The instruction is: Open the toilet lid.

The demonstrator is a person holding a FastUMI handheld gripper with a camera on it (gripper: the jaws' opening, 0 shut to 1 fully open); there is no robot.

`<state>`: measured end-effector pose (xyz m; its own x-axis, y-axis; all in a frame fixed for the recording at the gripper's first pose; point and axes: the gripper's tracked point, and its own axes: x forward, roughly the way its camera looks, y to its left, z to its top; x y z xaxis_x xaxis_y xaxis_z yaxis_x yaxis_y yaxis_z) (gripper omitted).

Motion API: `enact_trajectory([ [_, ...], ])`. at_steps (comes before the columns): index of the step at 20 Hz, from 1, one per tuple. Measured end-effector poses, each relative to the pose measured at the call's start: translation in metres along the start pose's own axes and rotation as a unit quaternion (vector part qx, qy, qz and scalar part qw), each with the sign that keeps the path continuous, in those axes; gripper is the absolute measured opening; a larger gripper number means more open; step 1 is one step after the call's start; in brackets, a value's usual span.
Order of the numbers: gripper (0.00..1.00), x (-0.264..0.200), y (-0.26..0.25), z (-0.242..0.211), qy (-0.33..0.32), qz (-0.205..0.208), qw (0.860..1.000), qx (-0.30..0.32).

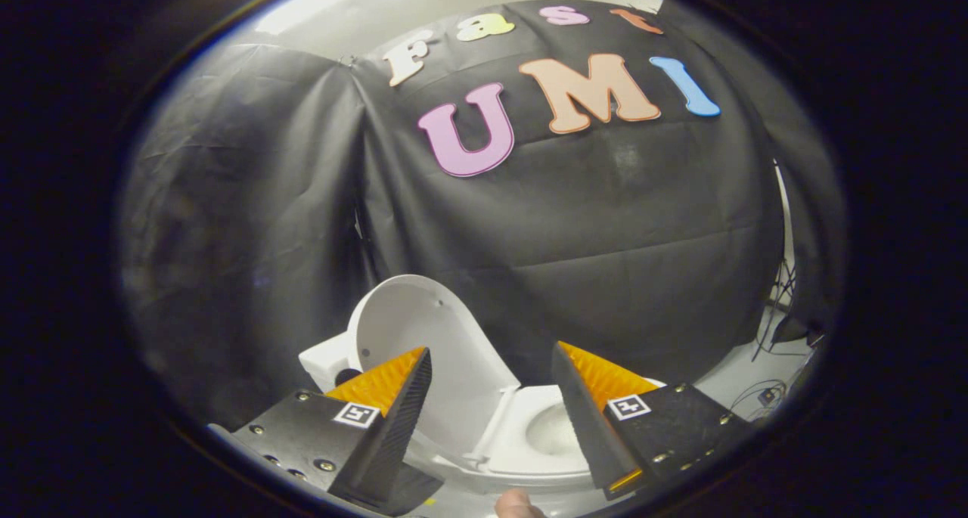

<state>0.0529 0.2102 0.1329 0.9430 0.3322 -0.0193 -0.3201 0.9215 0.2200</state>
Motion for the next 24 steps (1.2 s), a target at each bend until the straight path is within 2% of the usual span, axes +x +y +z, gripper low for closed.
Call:
enact_trajectory([
  [6, 0.94, -0.021, -0.031, 0.009, -0.003, -0.024, 1.000, -0.019],
  [11, 0.94, -0.047, -0.060, 0.008, 0.003, -0.059, 0.996, -0.071],
  [18, 0.94, -0.079, -0.095, 0.060, -0.043, -0.091, 0.992, -0.081],
  [24, 0.94, -0.103, -0.135, 0.073, -0.048, -0.129, 0.981, -0.133],
])
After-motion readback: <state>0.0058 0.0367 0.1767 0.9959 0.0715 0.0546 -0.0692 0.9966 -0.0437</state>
